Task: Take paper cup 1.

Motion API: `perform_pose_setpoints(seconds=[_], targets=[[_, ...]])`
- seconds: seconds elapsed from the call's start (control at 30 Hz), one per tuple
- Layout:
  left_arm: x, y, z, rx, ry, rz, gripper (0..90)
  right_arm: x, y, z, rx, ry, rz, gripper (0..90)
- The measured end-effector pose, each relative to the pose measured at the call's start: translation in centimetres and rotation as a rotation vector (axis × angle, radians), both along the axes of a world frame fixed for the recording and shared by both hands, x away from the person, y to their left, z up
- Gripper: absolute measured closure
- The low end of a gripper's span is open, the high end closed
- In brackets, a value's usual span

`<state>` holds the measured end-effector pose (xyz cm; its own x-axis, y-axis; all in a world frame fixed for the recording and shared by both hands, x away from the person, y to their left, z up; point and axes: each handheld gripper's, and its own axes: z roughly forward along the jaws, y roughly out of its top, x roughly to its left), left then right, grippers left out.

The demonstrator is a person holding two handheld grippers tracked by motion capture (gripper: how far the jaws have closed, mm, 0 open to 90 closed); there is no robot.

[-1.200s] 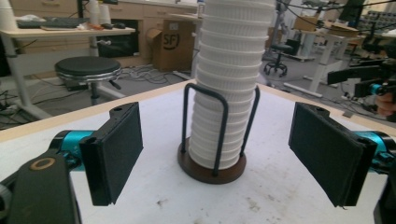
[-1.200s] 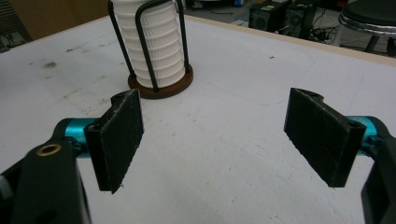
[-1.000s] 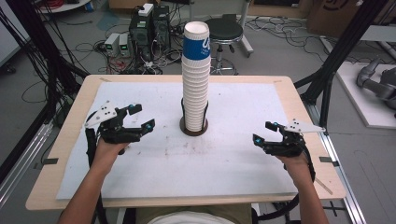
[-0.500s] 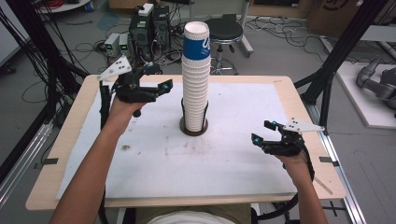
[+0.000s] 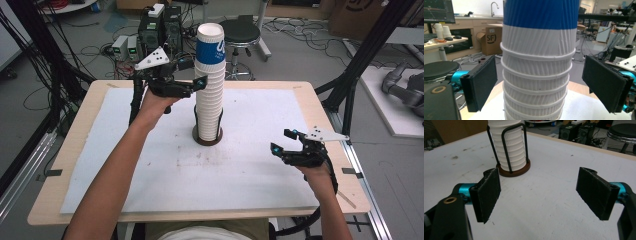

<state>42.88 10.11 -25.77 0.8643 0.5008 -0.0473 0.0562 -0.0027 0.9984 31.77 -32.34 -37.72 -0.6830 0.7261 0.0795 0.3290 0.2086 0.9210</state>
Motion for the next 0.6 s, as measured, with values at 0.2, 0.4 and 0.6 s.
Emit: perform_pose_setpoints(seconds=[0.2,0.4,0.6], targets=[[1.1,-1.3,0.2,0.026,0.018,0.003,12.7,0.1,0.3,0.0,-0.003,-0.002,0.010,20.3],[1.5,-2.0,0.1,0.032,0.024,0.004,11.5,0.1,0.5,0.2,-0.002,-0.003,0.018,20.3],[1.4,-2.0,0.2,0.048,0.017,0.014,11.9,0.1,0.7,0.4,0.001,-0.013,0.025,20.3]])
